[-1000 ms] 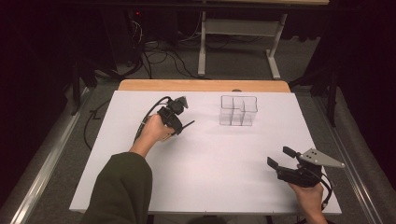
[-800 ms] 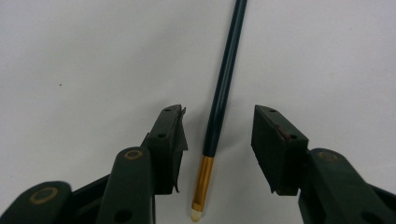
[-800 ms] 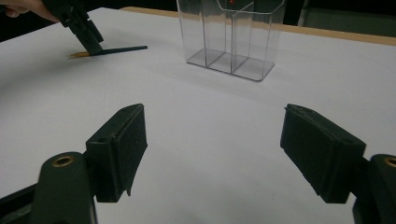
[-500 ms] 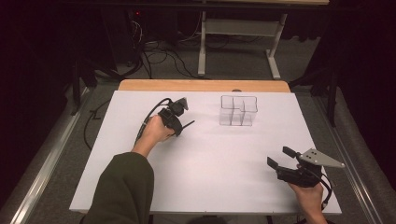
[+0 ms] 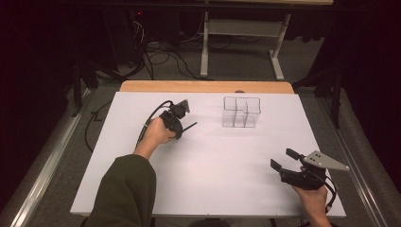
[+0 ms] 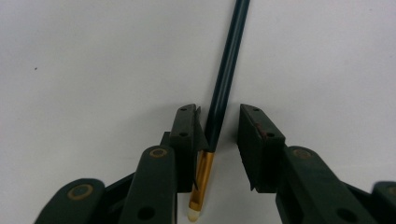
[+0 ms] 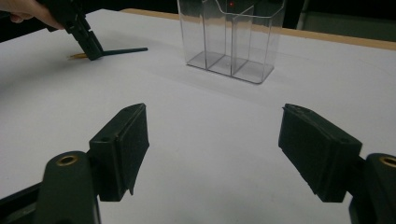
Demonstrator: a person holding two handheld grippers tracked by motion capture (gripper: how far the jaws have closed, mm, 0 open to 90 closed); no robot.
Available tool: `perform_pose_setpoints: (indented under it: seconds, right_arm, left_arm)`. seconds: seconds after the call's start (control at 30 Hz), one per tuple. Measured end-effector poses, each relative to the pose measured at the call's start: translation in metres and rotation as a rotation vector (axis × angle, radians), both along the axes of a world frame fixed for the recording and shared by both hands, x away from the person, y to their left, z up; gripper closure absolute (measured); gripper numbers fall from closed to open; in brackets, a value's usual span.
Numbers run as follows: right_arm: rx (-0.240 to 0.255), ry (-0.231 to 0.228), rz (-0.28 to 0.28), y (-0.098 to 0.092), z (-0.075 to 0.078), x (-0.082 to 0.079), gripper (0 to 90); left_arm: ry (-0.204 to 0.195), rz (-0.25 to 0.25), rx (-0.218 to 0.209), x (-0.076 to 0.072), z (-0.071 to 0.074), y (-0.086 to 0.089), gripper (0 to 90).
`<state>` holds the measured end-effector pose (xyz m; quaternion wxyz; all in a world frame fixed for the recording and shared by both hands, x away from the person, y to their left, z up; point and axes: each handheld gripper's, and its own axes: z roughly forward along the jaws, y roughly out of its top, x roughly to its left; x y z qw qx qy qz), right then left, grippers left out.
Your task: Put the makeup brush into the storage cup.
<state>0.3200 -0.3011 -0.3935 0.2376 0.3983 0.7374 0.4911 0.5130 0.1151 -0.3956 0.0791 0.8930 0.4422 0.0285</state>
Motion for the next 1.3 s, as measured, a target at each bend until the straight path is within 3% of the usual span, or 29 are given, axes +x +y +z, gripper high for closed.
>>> perform_pose_setpoints:
  seconds: [0.4, 1.3]
  right_arm:
    - [-0.005, 0.0, 0.004, 0.0007, 0.0, -0.0001, 26.3]
    - [-0.017, 0.007, 0.009, 0.0026, -0.0006, 0.0003, 26.3]
  left_arm:
    - [0.004, -0.033, 0.02, -0.0028, 0.0002, -0.0048, 79.1]
    - [-0.005, -0.066, 0.023, -0.0042, 0.0002, -0.0061, 82.3]
